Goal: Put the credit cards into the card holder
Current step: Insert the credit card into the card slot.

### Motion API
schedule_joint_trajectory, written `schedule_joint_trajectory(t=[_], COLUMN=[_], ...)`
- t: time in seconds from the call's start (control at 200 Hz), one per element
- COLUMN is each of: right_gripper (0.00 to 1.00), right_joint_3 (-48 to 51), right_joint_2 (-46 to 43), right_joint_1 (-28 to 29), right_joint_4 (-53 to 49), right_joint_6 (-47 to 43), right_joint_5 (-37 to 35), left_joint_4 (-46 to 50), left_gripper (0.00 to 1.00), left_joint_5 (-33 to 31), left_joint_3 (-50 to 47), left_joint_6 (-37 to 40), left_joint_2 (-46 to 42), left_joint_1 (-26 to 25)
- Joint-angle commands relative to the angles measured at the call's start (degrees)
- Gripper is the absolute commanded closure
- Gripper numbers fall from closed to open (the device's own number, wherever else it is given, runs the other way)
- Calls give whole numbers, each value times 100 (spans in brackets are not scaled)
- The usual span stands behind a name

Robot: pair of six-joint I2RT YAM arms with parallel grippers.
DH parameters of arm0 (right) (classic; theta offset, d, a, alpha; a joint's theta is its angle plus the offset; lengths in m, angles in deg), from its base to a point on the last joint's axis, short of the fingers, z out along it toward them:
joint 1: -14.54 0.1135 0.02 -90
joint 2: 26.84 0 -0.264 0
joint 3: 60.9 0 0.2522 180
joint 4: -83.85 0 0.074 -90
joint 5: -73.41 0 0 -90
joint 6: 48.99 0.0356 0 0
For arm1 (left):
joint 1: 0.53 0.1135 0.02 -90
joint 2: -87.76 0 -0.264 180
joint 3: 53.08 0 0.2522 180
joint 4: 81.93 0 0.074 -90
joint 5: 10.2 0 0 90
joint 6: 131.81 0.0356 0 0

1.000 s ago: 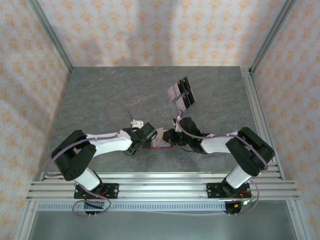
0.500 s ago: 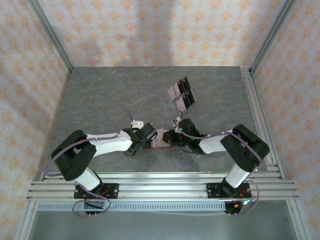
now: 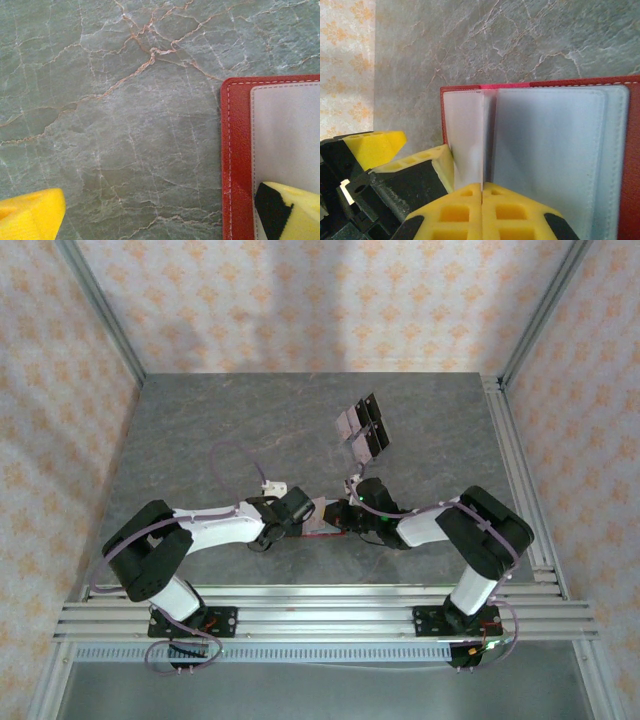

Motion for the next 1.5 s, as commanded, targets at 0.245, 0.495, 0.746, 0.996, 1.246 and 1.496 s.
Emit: schedule_joint_trajectory(t=[0.245,0.495,0.746,0.996,1.246,1.496], right_gripper=[100,100,100,100,100,100], right_joint_3=[213,159,136,110,99,81], right_joint_2=[100,298,408,415,340,143], right_joint_1=[34,32,34,31,31,36], right_joint_4=[213,154,105,40,-90,-407], right_joint_6=[-10,-24,-29,-32,-73,-227], right_joint_5=[87,54,60,121,174,162], left_joint_4=[210,421,845,390,50,82], left_gripper=[0,0,0,0,0,0], left_joint_5=[-154,-292,-631,-524,-360,-351], left_joint_3=[-142,-55,179,-58,-192,-190], left_joint_6=[-77,-129,-227,-146,-101,-135], left_joint_2=[0,-252,-549,-397,-195,-3], left_joint_1=[-53,-54,-48,-38,-45,-44])
